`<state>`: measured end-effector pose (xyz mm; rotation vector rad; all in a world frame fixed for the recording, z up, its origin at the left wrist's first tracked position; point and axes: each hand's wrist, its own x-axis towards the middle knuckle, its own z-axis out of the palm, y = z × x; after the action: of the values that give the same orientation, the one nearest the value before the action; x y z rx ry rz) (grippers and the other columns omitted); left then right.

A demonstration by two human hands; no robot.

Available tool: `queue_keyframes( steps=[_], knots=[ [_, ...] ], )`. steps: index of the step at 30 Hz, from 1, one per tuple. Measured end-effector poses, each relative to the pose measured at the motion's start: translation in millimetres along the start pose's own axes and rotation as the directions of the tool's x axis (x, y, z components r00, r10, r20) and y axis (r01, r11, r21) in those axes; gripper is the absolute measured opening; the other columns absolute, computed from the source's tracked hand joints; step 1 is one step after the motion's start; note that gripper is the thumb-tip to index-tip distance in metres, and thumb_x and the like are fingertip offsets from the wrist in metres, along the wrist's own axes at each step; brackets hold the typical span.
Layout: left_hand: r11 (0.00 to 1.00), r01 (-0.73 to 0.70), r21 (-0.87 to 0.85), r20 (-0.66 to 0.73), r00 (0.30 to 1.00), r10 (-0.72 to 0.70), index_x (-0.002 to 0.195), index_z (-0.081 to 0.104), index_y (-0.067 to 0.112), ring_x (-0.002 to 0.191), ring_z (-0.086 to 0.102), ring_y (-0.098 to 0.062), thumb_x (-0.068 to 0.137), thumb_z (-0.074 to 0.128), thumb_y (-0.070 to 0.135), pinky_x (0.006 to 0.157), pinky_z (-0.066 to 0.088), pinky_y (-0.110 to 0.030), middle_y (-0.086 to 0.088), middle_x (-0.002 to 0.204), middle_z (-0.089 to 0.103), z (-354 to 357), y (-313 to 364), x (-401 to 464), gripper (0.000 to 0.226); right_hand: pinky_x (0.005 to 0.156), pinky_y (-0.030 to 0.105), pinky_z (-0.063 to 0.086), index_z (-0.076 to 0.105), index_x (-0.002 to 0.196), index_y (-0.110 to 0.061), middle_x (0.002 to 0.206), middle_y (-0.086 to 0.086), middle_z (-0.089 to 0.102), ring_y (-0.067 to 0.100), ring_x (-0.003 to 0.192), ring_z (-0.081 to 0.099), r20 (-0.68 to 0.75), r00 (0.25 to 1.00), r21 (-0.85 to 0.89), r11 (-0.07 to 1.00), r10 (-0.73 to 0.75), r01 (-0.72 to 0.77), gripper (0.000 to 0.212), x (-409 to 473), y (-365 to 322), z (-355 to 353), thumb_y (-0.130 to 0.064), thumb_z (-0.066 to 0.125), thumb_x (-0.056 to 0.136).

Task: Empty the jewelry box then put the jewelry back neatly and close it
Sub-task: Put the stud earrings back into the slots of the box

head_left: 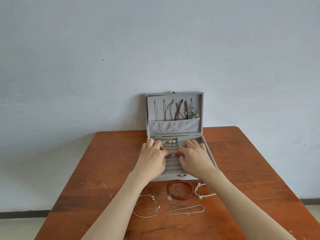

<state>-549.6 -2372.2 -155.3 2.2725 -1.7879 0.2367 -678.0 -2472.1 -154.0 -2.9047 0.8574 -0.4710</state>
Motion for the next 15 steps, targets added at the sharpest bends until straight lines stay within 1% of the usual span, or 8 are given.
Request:
queue_keyframes(
  steps=[1, 2, 4, 5, 6, 9, 12, 15],
  knots=[
    [1.0, -0.007, 0.008, 0.002, 1.0, 0.007, 0.13, 0.049, 0.034, 0.112, 0.032, -0.02, 0.095, 0.037, 0.017, 0.089, 0.025, -0.029, 0.003, 0.118, 0.045, -0.6, -0.3, -0.7, 0.041, 0.084, 0.036, 0.03, 0.066, 0.108, -0.02, 0.109, 0.003, 0.054, 0.024, 0.108, 0.046, -0.01, 1.0, 0.008, 1.0, 0.001, -0.001, 0.03, -1.3, -2.3, -1.2, -0.019, 0.041, 0.09],
    [1.0, -0.013, 0.007, -0.007, 1.0, 0.013, 0.13, 0.049, 0.033, 0.113, 0.032, -0.02, 0.095, 0.038, 0.019, 0.09, 0.027, -0.03, 0.002, 0.12, 0.045, -1.0, -1.1, -2.0, 0.04, 0.081, 0.038, 0.033, 0.068, 0.103, -0.019, 0.103, 0.004, 0.057, 0.026, 0.102, 0.05, -0.03, 1.0, 0.007, 1.0, 0.001, -0.001, 0.028, -2.7, -5.9, -3.1, -0.018, 0.044, 0.088],
    [0.999, -0.019, -0.027, -0.051, 0.999, 0.017, 0.13, 0.05, 0.028, 0.112, 0.036, -0.021, 0.095, 0.041, 0.02, 0.089, 0.029, -0.031, 0.001, 0.12, 0.046, -2.4, -6.3, -6.9, 0.037, 0.066, 0.039, 0.043, 0.072, 0.084, -0.018, 0.082, 0.003, 0.062, 0.026, 0.08, 0.06, -0.101, 0.995, 0.03, 0.999, 0.025, -0.022, 0.021, -5.3, -12.2, -1.6, -0.016, 0.052, 0.076],
    [0.998, -0.022, -0.051, -0.086, 0.996, 0.017, 0.128, 0.052, 0.026, 0.109, 0.04, -0.022, 0.093, 0.044, 0.019, 0.086, 0.031, -0.031, 0.001, 0.117, 0.048, -3.4, -9.9, -10.9, 0.036, 0.06, 0.037, 0.045, 0.071, 0.078, -0.019, 0.075, 0.001, 0.062, 0.024, 0.071, 0.062, -0.129, 0.992, 0.029, 1.0, 0.013, -0.009, 0.018, -7.9, -14.7, 0.5, -0.017, 0.055, 0.071],
    [0.997, -0.025, -0.069, -0.118, 0.993, 0.016, 0.126, 0.055, 0.024, 0.105, 0.044, -0.022, 0.092, 0.048, 0.019, 0.083, 0.032, -0.03, 0.0, 0.112, 0.05, -4.6, -14.0, -16.1, 0.035, 0.058, 0.036, 0.046, 0.071, 0.076, -0.02, 0.073, -0.001, 0.063, 0.022, 0.068, 0.062, -0.144, 0.99, 0.032, 0.999, -0.004, 0.009, 0.016, -10.8, -18.3, 1.9, -0.017, 0.056, 0.069],
    [0.994, -0.015, -0.11, -0.176, 0.984, -0.005, 0.122, 0.057, 0.02, 0.094, 0.049, -0.02, 0.09, 0.054, 0.017, 0.08, 0.035, -0.028, 0.0, 0.103, 0.053, -9.4, -28.0, -36.3, 0.033, 0.06, 0.034, 0.047, 0.07, 0.082, -0.02, 0.076, -0.003, 0.065, 0.02, 0.068, 0.062, -0.172, 0.984, 0.078, 0.995, -0.046, 0.06, 0.016, -17.0, -33.7, 1.9, -0.019, 0.057, 0.073],
    [0.988, 0.065, -0.137, -0.149, 0.985, -0.085, 0.124, 0.053, 0.02, 0.098, 0.05, -0.019, 0.092, 0.051, 0.022, 0.086, 0.039, -0.03, 0.0, 0.11, 0.052, -12.9, -45.7, -58.4, 0.033, 0.061, 0.033, 0.049, 0.07, 0.084, -0.017, 0.077, -0.002, 0.065, 0.02, 0.07, 0.063, -0.2, 0.976, 0.115, 0.988, -0.081, 0.106, 0.015, -17.9, -48.5, 4.7, -0.017, 0.058, 0.075],
    [0.98, 0.144, -0.138, -0.129, 0.978, -0.162, 0.124, 0.052, 0.02, 0.1, 0.05, -0.018, 0.092, 0.051, 0.024, 0.086, 0.038, -0.03, 0.0, 0.111, 0.052, -13.4, -66.4, -76.5, 0.032, 0.063, 0.033, 0.051, 0.069, 0.082, -0.017, 0.077, -0.001, 0.065, 0.021, 0.071, 0.063, -0.207, 0.972, 0.146, 0.979, -0.112, 0.144, 0.014, -16.7, -66.8, 8.2, -0.017, 0.056, 0.077]
  ],
)
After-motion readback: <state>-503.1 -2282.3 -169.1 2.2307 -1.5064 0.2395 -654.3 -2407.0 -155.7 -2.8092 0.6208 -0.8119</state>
